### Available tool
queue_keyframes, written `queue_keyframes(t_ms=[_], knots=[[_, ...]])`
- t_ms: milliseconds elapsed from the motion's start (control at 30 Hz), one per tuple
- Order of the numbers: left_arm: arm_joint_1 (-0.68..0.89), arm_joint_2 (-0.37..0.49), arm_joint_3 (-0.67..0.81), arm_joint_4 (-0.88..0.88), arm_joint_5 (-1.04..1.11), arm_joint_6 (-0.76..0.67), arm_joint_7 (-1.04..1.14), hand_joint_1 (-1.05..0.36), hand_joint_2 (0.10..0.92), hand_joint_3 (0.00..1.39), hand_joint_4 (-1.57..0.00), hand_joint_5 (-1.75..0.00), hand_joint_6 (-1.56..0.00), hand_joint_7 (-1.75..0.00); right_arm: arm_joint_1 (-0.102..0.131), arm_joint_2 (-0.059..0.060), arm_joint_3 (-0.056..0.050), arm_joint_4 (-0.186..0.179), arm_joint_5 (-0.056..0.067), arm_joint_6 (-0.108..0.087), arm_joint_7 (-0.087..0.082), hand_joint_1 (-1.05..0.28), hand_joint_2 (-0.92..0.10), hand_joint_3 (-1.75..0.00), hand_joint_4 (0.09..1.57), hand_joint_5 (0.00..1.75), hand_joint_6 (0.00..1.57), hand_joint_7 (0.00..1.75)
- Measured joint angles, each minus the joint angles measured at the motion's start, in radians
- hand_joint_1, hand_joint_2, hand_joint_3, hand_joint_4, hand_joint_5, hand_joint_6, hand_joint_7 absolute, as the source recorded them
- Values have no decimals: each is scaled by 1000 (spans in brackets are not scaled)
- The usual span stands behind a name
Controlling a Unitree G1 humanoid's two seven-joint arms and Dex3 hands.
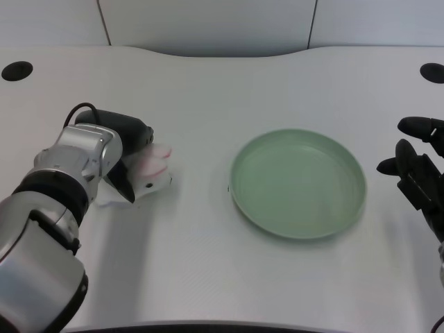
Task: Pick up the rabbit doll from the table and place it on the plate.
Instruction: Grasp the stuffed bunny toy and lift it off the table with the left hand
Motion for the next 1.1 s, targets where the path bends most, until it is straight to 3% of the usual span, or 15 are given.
queue_keyframes(t_ms=[467,600,767,900,967,1000,1033,1100], knots=[[14,5,-41,5,26,22,28,-651,750,5,1,-483,-201,-71,4,0,-1,-40,7,49,-9,-297,-921,-559,203,1703,234,1442],[21,9,-44,8,25,23,60,-651,721,1,-26,-568,-211,-78,4,0,-1,-43,7,50,-9,-302,-921,-545,199,1708,227,1445],[70,29,-45,8,25,0,193,-609,727,3,-3,-825,-252,-145,5,1,-1,-47,7,50,-9,-300,-921,-530,195,1711,226,1453],[98,40,-45,10,24,-25,245,-611,738,6,1,-875,-262,-179,5,1,-2,-47,7,50,-9,-299,-921,-526,198,1706,228,1456],[117,55,-45,11,25,-53,317,-527,771,3,-47,-1248,-172,-851,5,3,-2,-48,11,51,-9,-317,-921,-517,193,1701,222,1455],[131,65,-46,11,26,-71,358,-515,775,2,-50,-1303,-136,-983,5,4,-3,-49,13,52,-9,-319,-921,-515,193,1700,220,1455],[144,72,-47,12,26,-85,396,-413,819,9,-192,-1477,-191,-1323,6,4,-6,-49,14,52,-9,-308,-921,-530,198,1695,220,1454],[168,79,-45,13,26,-106,463,-362,843,9,-266,-1572,-206,-1521,6,4,-7,-49,15,52,-9,-302,-921,-540,202,1690,221,1453]])
